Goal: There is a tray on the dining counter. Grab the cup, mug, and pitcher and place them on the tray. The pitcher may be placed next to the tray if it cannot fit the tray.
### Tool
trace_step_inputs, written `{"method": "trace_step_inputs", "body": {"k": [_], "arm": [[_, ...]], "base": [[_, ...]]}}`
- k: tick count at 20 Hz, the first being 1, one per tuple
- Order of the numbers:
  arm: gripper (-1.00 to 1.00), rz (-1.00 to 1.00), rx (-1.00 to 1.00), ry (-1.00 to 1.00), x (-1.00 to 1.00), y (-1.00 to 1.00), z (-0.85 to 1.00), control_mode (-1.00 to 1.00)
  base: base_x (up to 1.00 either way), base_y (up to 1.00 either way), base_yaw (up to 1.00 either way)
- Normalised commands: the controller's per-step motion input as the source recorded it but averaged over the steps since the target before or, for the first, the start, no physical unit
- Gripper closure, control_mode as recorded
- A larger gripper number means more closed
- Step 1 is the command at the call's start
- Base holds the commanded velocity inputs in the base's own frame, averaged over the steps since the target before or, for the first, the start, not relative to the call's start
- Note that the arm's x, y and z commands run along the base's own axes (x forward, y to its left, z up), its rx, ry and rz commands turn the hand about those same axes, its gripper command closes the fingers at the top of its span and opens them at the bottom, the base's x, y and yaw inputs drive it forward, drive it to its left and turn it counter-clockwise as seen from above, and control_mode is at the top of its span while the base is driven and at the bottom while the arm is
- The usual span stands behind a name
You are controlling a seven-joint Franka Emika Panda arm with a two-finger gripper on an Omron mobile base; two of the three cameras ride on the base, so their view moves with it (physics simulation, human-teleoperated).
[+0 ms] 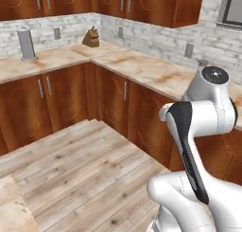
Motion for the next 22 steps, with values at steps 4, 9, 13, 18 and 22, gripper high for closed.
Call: {"method": "trace_step_inputs", "body": {"k": [4, 9, 13, 18, 22], "arm": [[-1.00, 0.00, 0.00, 0.00, 0.00, 0.00, 0.00, 1.00], [-1.00, 0.00, 0.00, 0.00, 0.00, 0.00, 0.00, 1.00], [-1.00, 0.00, 0.00, 0.00, 0.00, 0.00, 0.00, 1.00], [-1.00, 0.00, 0.00, 0.00, 0.00, 0.00, 0.00, 1.00], [-1.00, 0.00, 0.00, 0.00, 0.00, 0.00, 0.00, 1.00]], "base": [[0.73, 0.00, -0.62], [0.66, 0.02, -0.64], [0.62, 0.13, -0.66], [0.62, 0.35, -0.65], [0.50, 0.66, -0.56]]}}
